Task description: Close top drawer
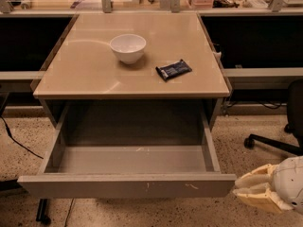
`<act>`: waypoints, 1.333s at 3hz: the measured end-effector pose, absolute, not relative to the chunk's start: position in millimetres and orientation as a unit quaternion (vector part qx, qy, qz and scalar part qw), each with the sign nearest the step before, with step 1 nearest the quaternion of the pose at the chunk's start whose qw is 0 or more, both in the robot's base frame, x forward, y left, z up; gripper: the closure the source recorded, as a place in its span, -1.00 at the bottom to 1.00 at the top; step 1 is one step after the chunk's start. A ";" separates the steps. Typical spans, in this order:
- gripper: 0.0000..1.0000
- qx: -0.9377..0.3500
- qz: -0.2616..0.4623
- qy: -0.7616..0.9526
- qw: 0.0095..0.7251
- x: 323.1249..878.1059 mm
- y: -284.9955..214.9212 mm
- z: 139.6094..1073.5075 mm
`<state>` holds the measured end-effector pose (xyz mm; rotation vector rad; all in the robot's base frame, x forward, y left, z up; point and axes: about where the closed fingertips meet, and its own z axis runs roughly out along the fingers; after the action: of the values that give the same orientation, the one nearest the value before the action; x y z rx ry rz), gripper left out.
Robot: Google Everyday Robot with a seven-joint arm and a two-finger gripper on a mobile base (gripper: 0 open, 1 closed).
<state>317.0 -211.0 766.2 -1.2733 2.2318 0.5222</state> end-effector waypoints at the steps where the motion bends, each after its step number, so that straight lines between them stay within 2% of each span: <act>1: 0.76 -0.428 0.222 0.832 0.274 306.7 -213.9 731.1; 2: 1.00 -0.382 0.270 0.834 0.293 312.2 -205.4 667.6; 3: 1.00 -0.356 0.308 0.824 0.317 342.1 -189.4 619.2; 4: 1.00 -0.353 0.315 0.813 0.338 367.0 -178.5 609.1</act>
Offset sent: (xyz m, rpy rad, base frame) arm 0.0104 0.0096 -0.1932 0.3720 0.1091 -0.2217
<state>367.0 -178.5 609.1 -0.9199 2.1185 0.8218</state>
